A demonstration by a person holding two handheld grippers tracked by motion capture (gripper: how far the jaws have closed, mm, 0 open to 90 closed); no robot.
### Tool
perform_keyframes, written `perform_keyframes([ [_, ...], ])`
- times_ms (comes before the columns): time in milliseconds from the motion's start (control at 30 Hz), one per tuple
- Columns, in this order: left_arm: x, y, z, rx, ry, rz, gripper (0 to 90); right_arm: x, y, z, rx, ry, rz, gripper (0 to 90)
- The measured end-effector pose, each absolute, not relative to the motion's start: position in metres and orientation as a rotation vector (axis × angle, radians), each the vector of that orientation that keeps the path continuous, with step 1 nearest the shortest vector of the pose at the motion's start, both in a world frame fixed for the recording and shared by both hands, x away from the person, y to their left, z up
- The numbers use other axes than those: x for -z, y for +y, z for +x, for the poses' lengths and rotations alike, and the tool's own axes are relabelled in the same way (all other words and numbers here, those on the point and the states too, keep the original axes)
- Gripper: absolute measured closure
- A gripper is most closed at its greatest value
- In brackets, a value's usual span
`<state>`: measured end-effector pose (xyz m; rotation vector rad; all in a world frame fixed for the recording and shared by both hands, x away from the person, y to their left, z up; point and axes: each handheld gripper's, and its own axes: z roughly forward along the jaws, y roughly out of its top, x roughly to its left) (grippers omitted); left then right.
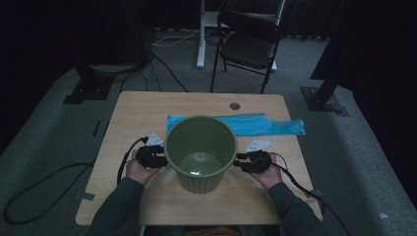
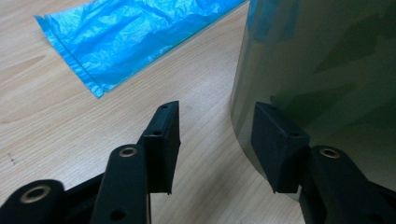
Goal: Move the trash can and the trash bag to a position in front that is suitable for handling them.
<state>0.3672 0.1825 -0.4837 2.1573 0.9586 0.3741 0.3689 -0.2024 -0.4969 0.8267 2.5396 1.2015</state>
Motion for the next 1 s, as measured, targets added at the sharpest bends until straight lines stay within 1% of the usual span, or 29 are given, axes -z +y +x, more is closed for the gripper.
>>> perform_keyframes([
  [167,0.483,0.183,0.366,-0.384,0.950,2.163,53.0,0.494,-0.193,0.368,-1.219,2.568,0.796,65.0],
  [333,0.483,0.184,0.369,-0.406,0.984,2.154,55.2,0.493,-0.187,0.371,-1.205,2.570,0.794,65.0],
  [500,0.484,0.196,0.377,-0.439,1.051,2.136,56.4,0.493,-0.170,0.382,-1.215,2.579,0.802,65.3],
  [667,0.486,0.209,0.389,-0.422,1.102,2.093,58.0,0.494,-0.158,0.391,-1.235,2.573,0.813,65.7],
  [767,0.487,0.211,0.393,-0.409,1.110,2.083,56.9,0.494,-0.153,0.395,-1.229,2.568,0.808,64.2],
  [867,0.489,0.212,0.395,-0.402,1.122,2.081,54.5,0.491,-0.156,0.402,-1.166,2.541,0.781,61.3],
  [1000,0.490,0.216,0.396,-0.408,1.127,2.078,53.3,0.491,-0.179,0.416,-1.105,2.477,0.844,60.2],
])
